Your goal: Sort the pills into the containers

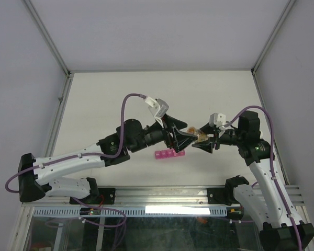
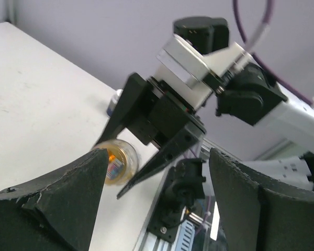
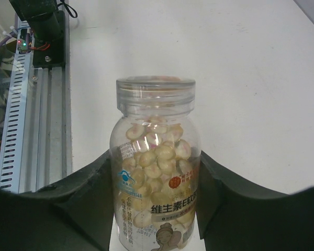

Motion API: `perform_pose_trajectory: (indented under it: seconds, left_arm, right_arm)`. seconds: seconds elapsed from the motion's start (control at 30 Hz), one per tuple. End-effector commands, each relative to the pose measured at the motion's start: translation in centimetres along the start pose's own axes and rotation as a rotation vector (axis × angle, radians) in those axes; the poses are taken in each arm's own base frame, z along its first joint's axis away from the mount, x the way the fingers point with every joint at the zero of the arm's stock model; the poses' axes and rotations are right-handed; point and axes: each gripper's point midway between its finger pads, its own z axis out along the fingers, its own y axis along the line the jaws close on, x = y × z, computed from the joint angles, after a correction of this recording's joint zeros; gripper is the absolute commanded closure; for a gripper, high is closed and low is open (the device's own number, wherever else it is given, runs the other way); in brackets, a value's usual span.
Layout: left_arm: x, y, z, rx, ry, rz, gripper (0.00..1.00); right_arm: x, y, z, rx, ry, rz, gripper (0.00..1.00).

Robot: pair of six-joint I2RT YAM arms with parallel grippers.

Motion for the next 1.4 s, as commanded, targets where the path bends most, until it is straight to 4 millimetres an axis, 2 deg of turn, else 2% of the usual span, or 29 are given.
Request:
perform_pose_trajectory:
  seconds: [0.0,0.2,0.43,0.57,0.73,0.83,0.93,1.1,1.17,1.2,1.27,1.37]
  left_arm:
    - [-0.7,2.9,1.0,-0.203,-0.008,0.000,0.21]
    - [-0.1,2.5,2.6,-0.182,0.046,0.017,0.25]
    - [1.2,2.2,3.4,-0.154,0.099,0.014,0.37]
    - [1.5,2.0,3.6,-0.143,0.117,0.015,0.51]
    - [2.3,1.3,3.7,-0.093,0.155,0.019,0.74]
    - [3.1,0.6,3.7,-0.032,0.192,0.038,0.79]
    - [4.4,-0.6,3.2,0.111,0.239,0.137,0.80]
    - [7.8,-2.6,1.3,0.490,0.309,0.486,0.80]
    - [8.2,-2.7,0.7,0.600,0.305,0.615,0.80]
    - [8.0,-2.6,0.4,0.654,0.298,0.653,0.80]
    - [6.4,-1.2,0.1,0.713,0.274,0.661,0.79]
    - [4.0,0.7,0.7,0.707,0.250,0.642,0.73]
  right_arm:
    - [-2.6,-0.5,-0.2,0.002,-0.047,-0.094,1.00]
    - [-2.6,-0.6,-0.2,0.006,-0.045,-0.093,1.00]
    - [-2.5,-0.5,-0.2,0.005,-0.045,-0.093,1.00]
    - [-2.6,-0.6,-0.2,0.005,-0.046,-0.093,1.00]
    - [-2.5,-0.6,-0.2,0.005,-0.045,-0.093,1.00]
    - [-2.5,-0.6,-0.2,0.007,-0.045,-0.092,1.00]
    - [-2.6,-0.5,-0.2,0.006,-0.047,-0.094,1.00]
    - [-2.7,-0.4,-0.2,0.004,-0.049,-0.096,1.00]
    - [-2.7,-0.5,-0.2,0.007,-0.048,-0.097,1.00]
    - [-2.6,-0.5,-0.2,0.008,-0.048,-0.097,1.00]
    - [-2.7,-0.5,-0.3,0.009,-0.049,-0.097,1.00]
    - [-2.6,-0.6,-0.3,0.011,-0.048,-0.096,1.00]
